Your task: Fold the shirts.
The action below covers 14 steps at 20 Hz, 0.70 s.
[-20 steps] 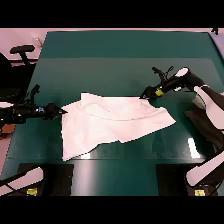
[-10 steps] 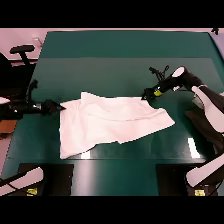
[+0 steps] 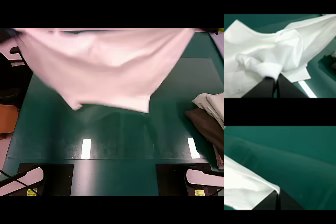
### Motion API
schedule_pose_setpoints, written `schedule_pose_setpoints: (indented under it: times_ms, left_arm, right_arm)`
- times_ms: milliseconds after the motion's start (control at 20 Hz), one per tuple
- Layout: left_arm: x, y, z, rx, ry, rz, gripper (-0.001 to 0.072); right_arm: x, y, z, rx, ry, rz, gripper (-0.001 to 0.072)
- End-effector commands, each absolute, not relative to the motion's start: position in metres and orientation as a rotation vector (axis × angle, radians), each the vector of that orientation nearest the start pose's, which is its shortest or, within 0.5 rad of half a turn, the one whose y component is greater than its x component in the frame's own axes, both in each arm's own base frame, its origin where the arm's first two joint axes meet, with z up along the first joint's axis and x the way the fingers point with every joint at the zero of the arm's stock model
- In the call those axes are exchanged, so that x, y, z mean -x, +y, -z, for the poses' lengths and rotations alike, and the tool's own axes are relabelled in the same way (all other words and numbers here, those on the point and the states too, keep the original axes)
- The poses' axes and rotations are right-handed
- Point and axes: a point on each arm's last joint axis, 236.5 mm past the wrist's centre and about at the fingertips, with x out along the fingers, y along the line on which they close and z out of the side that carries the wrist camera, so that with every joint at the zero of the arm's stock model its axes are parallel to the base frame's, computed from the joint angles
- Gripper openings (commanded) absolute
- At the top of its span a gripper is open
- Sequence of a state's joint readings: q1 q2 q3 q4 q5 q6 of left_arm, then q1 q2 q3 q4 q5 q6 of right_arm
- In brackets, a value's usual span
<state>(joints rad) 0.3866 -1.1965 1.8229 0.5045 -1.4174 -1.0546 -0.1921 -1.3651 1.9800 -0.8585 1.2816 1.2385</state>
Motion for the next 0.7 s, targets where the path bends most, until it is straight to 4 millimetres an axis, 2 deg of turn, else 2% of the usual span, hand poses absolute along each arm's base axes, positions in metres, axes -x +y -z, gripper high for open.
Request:
schedule_pose_setpoints:
  times_ms: [0,50,250,400,450,500,550,600,650]
  left_arm:
    - [-0.319,-0.09,-0.477,-0.017,0.179,0.668,0.0021]
    - [-0.3,-0.095,-0.492,-0.053,0.131,0.647,0.0021]
    - [-0.227,-0.116,-0.522,-0.157,0.002,0.571,0.0022]
    - [-0.184,-0.128,-0.561,-0.213,-0.182,0.524,0.0022]
    - [-0.178,-0.128,-0.571,-0.226,-0.229,0.508,0.0022]
    - [-0.176,-0.128,-0.575,-0.23,-0.248,0.504,0.0022]
    - [-0.183,-0.125,-0.57,-0.218,-0.229,0.501,0.0022]
    - [-0.195,-0.12,-0.56,-0.192,-0.192,0.503,0.0022]
    - [-0.213,-0.113,-0.544,-0.148,-0.135,0.508,0.0022]
  right_arm:
    - [-0.384,0.051,-0.433,-0.073,0.281,-0.425,0.0013]
    - [-0.359,0.055,-0.448,-0.052,0.241,-0.417,0.0014]
    - [-0.263,0.078,-0.504,0.026,0.044,-0.396,0.0014]
    - [-0.208,0.088,-0.551,0.048,-0.151,-0.368,0.0013]
    - [-0.201,0.088,-0.563,0.033,-0.198,-0.359,0.0013]
    - [-0.203,0.087,-0.567,0.024,-0.207,-0.358,0.0013]
    - [-0.217,0.084,-0.562,0.004,-0.171,-0.363,0.0013]
    - [-0.239,0.08,-0.548,-0.03,-0.107,-0.372,0.0014]
    - [-0.268,0.076,-0.527,-0.062,-0.016,-0.39,0.0014]
